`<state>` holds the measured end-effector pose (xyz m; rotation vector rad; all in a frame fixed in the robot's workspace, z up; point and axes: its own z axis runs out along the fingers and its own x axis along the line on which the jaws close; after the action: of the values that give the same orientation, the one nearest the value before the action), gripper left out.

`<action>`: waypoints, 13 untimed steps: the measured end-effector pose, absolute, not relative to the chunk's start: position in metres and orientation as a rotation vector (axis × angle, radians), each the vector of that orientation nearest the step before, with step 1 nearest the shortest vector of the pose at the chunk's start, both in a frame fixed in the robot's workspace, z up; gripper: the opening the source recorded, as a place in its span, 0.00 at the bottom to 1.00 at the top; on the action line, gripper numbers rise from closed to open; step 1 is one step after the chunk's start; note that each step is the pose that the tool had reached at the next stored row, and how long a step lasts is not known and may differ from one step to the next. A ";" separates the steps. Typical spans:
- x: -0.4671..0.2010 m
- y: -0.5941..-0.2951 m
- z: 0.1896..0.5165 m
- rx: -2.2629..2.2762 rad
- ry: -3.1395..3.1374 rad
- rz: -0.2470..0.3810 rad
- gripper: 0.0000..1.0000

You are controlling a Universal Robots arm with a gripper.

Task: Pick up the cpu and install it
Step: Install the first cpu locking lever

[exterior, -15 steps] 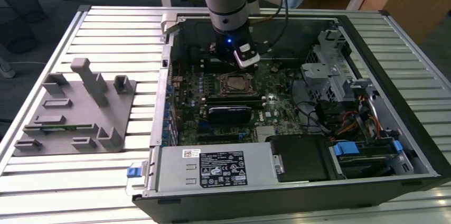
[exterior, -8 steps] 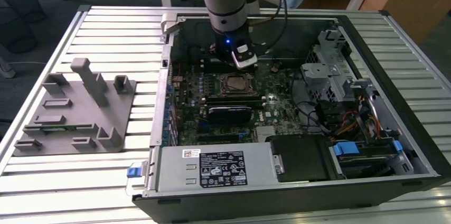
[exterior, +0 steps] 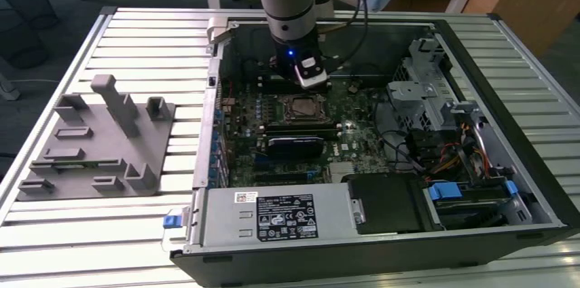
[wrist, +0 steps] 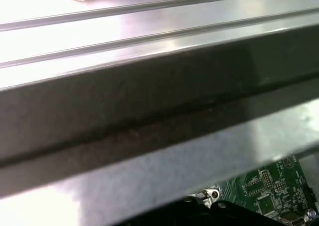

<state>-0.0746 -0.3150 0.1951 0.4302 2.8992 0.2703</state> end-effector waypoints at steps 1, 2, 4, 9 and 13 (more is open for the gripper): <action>-0.075 -0.315 0.195 0.436 2.898 0.270 0.11; -0.075 -0.315 0.195 0.442 2.897 0.269 0.11; -0.074 -0.315 0.194 0.450 2.895 0.266 0.11; -0.074 -0.315 0.194 0.467 2.890 0.256 0.11; -0.073 -0.315 0.193 0.481 2.886 0.244 0.11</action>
<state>-0.0733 -0.3148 0.1935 0.4805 2.8862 0.2435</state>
